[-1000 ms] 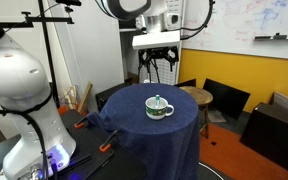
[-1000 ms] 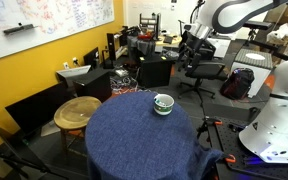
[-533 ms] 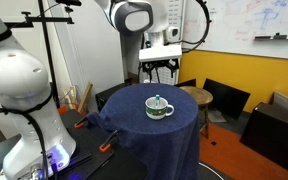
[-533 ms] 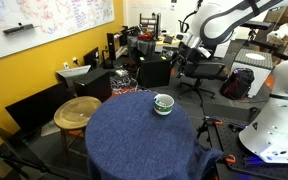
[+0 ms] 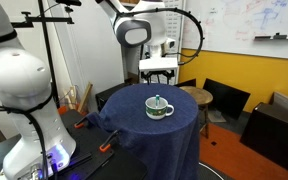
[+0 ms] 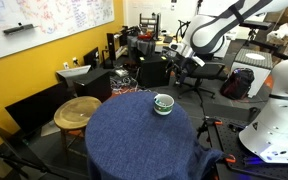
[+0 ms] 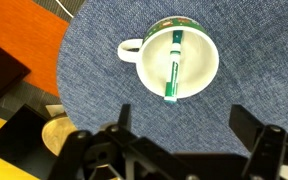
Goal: Put the marker in the mug on the table
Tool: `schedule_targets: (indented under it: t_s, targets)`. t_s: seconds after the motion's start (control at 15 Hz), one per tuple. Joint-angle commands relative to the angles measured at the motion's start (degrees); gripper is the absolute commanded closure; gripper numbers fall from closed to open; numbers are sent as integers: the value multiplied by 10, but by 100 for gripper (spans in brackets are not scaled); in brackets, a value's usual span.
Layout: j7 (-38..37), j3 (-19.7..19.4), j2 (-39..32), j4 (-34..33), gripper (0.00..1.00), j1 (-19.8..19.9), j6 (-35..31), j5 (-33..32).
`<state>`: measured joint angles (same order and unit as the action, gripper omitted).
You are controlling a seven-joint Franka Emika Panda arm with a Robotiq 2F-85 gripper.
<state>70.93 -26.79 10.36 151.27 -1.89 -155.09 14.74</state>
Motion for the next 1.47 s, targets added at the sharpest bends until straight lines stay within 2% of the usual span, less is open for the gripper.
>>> schedule_targets:
  t_s: [0.0,0.4,0.8,1.0,1.4]
  targets:
    - [34,-8,-45,-13,0,-27,-27,55]
    - [84,-3,-104,-34,0,-40,-35,144]
    - [132,6,-161,-68,1,-32,-24,220]
    - [140,13,-188,-83,6,-30,-19,236]
    - [138,27,-232,-109,9,-25,-11,247]
